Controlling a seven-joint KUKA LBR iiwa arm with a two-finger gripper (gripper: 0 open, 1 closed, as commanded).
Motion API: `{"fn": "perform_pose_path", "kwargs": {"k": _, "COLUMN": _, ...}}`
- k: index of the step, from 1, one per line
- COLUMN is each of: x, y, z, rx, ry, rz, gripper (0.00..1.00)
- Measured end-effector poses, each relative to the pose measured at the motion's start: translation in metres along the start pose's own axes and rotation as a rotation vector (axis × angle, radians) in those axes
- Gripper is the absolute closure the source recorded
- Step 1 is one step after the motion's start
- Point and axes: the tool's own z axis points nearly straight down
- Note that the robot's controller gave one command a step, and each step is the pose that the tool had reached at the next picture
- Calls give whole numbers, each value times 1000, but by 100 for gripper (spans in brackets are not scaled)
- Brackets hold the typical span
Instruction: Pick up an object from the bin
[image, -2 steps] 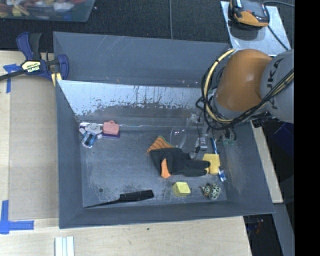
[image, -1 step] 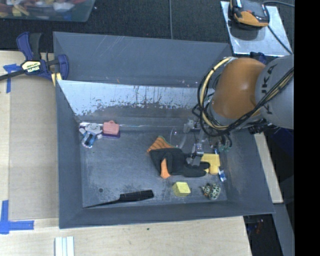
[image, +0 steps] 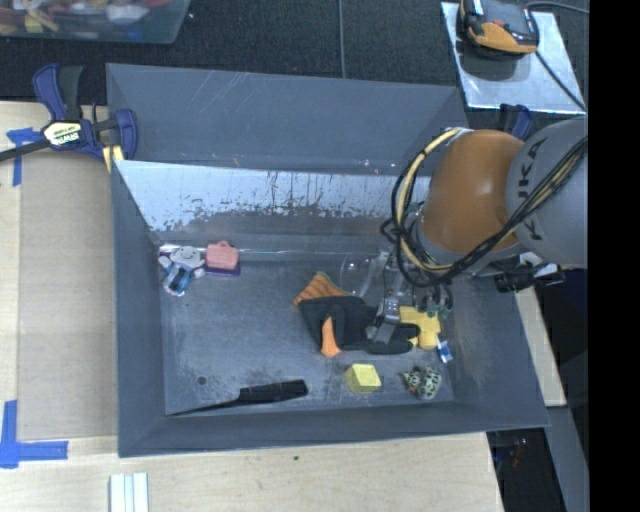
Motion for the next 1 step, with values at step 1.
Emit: {"fn": "perform_pose_path", "kwargs": {"k": 1, "x": -6, "y": -21, "z": 48, "rx": -1, "ry": -8, "rz": 1, "gripper": 0}}
